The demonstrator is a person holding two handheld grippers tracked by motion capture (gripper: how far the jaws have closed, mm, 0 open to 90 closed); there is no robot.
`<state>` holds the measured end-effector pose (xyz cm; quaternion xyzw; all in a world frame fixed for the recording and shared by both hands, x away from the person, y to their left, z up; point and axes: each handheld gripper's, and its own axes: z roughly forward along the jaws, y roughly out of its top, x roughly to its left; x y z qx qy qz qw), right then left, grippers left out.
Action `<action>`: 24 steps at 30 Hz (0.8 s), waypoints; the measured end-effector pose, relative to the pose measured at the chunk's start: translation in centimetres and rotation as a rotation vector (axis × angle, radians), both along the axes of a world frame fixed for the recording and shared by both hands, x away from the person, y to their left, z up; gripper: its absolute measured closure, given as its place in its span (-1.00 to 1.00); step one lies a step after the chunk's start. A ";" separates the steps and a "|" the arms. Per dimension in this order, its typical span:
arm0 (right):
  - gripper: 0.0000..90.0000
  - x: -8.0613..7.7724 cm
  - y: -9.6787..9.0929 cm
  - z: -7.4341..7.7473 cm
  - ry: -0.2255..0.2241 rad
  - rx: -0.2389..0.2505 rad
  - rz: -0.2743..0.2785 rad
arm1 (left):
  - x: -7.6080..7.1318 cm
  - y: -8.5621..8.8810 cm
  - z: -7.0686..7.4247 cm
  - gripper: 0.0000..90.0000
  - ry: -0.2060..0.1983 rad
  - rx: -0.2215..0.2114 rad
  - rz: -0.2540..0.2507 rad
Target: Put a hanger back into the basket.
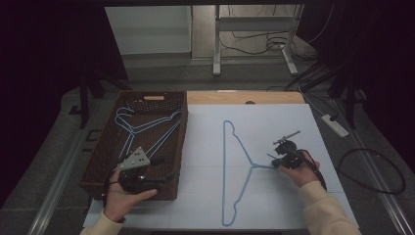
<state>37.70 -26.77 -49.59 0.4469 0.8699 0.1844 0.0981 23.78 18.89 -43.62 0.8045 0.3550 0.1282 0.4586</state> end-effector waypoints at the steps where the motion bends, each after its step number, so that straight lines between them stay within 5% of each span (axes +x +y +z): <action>1: 1.00 -0.4 -0.2 0.0 0.003 0.005 -0.007 | 0.0 0.0 0.0 -0.24 -0.001 0.000 0.000; 9: 1.00 -3.6 -0.7 -0.1 0.018 0.039 -0.053 | 0.0 0.0 0.0 -0.24 -0.001 0.002 -0.001; 24: 1.00 -8.2 0.2 -0.3 0.041 0.095 -0.023 | 0.1 0.1 0.0 -0.24 0.000 0.003 0.001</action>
